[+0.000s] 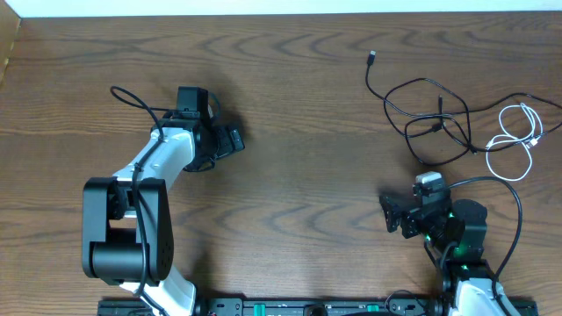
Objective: Untangle cables
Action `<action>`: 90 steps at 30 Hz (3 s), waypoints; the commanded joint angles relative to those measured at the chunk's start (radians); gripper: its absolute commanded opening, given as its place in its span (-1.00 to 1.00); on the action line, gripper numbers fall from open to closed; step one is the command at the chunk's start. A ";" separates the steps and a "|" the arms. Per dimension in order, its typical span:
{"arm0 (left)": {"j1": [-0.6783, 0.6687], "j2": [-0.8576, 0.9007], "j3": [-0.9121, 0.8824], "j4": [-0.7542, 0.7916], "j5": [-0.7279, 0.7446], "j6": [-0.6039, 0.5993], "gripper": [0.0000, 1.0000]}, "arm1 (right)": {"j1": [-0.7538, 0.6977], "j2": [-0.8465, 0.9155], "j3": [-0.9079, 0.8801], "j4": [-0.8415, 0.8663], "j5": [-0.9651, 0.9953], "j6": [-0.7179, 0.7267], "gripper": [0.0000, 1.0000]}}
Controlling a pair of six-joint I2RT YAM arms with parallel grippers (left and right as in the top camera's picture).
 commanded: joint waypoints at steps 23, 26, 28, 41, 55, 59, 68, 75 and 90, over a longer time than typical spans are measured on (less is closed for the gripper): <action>0.001 -0.010 -0.010 -0.005 -0.014 0.002 0.96 | -0.003 -0.684 -0.005 -0.417 0.003 -0.012 0.99; 0.001 -0.010 -0.010 -0.005 -0.014 0.002 0.96 | -0.003 -0.704 -0.005 -0.417 0.006 -0.012 0.98; 0.001 -0.010 -0.010 -0.005 -0.014 0.002 0.96 | -0.003 -0.718 -0.005 -0.418 0.013 -0.011 0.98; 0.001 -0.010 -0.010 -0.005 -0.014 0.002 0.96 | -0.003 -0.880 -0.004 -0.423 0.104 0.011 0.99; 0.001 -0.010 -0.010 -0.005 -0.014 0.002 0.96 | 0.010 -0.975 -0.004 -0.436 0.279 0.099 0.99; 0.001 -0.010 -0.010 -0.005 -0.014 0.002 0.96 | 0.020 -0.975 -0.004 -0.441 0.330 0.111 0.98; 0.001 -0.010 -0.010 -0.005 -0.014 0.002 0.96 | 0.023 -0.975 -0.004 -0.443 0.347 0.126 0.98; 0.000 -0.010 -0.010 -0.005 -0.014 0.002 0.96 | 0.023 -0.975 -0.004 -0.438 0.340 0.126 0.99; 0.001 -0.010 -0.010 -0.005 -0.014 0.002 0.96 | 0.020 -0.974 -0.004 -0.439 0.339 0.126 0.98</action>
